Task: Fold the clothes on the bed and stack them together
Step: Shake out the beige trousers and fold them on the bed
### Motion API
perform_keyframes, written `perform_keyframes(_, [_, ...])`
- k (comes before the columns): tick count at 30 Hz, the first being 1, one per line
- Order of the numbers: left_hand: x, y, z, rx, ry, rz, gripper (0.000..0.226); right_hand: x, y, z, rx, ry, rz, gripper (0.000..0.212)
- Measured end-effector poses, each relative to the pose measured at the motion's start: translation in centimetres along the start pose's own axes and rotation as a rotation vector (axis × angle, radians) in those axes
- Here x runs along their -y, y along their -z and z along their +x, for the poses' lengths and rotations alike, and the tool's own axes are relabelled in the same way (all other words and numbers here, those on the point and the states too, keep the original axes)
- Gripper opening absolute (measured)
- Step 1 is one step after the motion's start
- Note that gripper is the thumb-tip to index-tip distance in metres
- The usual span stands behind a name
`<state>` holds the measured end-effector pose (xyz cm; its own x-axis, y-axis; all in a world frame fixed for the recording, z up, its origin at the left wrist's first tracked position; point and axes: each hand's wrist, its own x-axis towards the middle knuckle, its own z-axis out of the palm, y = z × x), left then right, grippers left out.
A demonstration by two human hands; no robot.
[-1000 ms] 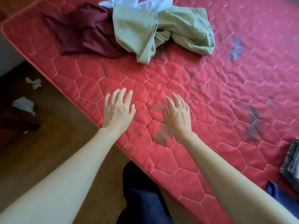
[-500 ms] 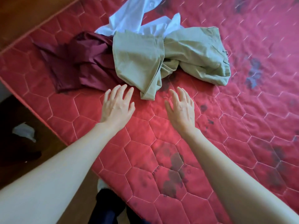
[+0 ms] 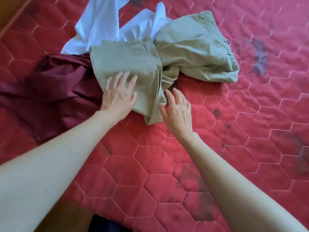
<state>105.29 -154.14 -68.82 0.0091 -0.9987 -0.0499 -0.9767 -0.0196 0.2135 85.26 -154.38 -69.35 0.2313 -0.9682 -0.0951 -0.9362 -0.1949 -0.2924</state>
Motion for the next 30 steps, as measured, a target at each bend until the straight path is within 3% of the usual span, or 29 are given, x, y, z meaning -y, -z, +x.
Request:
perform_keyframes(8, [8.1, 0.7, 6.8, 0.102, 0.03, 0.029, 0.063, 4.5, -1.2, 6.3, -0.008, -0.142, 0.128, 0.071])
perform_keyframes(12, [9.9, 0.4, 8.6, 0.227, 0.239, -0.044, 0.085, 5.7, -1.6, 7.9, -0.075, -0.235, 0.199, 0.068])
perform_keyframes(15, [10.3, 0.4, 9.4, 0.183, 0.492, -0.24, 0.093, 6.2, -2.0, 7.9, -0.134, -0.289, 0.273, 0.058])
perform_keyframes(21, [10.7, 1.2, 10.8, -0.009, 0.646, -0.564, 0.072, 6.7, -1.6, 7.7, -0.215, -0.308, 0.339, 0.027])
perform_keyframes(24, [10.6, 2.6, 10.1, -0.069, 0.664, -0.701, 0.042, 6.9, 0.3, 7.1, -0.248, -0.248, 0.421, 0.02])
perform_keyframes(30, [8.5, 7.7, 5.6, -0.11, 0.448, -0.711, 0.019, 7.5, 7.2, 2.1, -0.399, -0.033, 0.468, 0.016])
